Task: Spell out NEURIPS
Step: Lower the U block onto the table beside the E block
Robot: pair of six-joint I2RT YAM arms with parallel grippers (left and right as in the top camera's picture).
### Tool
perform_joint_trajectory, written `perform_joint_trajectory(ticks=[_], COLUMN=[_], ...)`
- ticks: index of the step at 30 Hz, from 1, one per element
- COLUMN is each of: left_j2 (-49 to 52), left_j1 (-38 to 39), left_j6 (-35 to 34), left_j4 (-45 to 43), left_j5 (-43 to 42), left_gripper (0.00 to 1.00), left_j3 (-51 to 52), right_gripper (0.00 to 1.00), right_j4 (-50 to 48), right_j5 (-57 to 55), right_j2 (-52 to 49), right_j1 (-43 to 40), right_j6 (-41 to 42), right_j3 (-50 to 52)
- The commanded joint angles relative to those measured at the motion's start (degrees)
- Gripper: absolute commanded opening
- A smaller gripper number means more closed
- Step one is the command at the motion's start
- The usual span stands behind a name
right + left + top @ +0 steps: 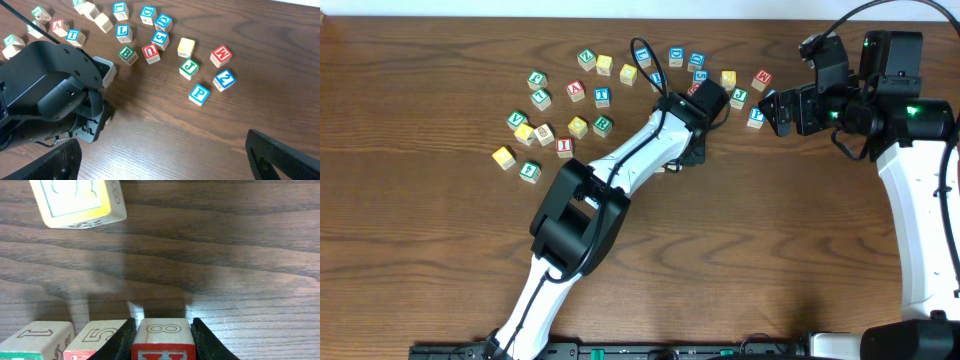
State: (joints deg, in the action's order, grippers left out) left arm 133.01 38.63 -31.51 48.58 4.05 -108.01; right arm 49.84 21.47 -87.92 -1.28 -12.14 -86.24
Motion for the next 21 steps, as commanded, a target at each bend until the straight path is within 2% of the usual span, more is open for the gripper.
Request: perform_joint_trajectory(ticks=[1,14,21], left_j2=[0.7,0.7,0.7], left_j1=[-0.1,-0.1,-0.1], left_j6=[-0.1,0.3,-2.6], left_j4=[0.7,1.0,0.7], left_j5=[1.9,3.0,3.0], left_gripper=[0.30,0.30,0.30], left_j3=[0.9,0.9,0.9], right_gripper=[0.99,0.99,0.99], right_j4=[-0.1,-0.1,-0.1], right_j5=[1.0,1.0,1.0], right_j2=[0.0,0.0,0.0], right_j1=[-0.1,-0.1,-0.1], right_j6=[0.3,0.3,0.3], right_j3=[-1.2,-1.2,-1.2])
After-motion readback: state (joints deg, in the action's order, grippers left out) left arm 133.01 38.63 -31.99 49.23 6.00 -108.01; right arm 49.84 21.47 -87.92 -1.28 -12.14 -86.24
